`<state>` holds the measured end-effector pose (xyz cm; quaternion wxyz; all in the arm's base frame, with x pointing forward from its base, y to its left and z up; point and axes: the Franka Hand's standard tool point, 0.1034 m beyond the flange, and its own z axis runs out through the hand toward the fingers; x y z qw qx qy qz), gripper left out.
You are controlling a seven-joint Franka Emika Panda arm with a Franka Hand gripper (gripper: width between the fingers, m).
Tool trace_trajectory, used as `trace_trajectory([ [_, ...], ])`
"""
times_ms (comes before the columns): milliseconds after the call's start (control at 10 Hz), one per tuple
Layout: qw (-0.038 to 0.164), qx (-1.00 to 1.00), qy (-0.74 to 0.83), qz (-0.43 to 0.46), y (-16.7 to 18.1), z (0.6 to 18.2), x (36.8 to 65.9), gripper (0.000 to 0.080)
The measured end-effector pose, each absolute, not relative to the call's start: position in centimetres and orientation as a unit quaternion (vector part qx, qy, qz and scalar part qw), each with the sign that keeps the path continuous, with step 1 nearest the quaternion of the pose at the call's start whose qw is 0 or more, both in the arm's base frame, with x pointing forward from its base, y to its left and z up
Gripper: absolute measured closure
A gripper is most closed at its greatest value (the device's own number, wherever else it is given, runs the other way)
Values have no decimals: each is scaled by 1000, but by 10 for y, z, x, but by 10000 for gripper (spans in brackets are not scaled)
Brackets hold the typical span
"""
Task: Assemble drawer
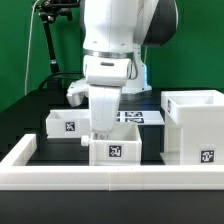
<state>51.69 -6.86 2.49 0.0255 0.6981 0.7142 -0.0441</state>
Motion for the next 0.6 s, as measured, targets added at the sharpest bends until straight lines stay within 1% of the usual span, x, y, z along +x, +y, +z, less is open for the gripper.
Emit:
trace_trajectory([
  [200,23,702,711,-47,-69,24,517,757],
  [300,17,701,711,-53,-67,23,520,757],
  [600,18,705,707,-47,-52,24,536,757],
])
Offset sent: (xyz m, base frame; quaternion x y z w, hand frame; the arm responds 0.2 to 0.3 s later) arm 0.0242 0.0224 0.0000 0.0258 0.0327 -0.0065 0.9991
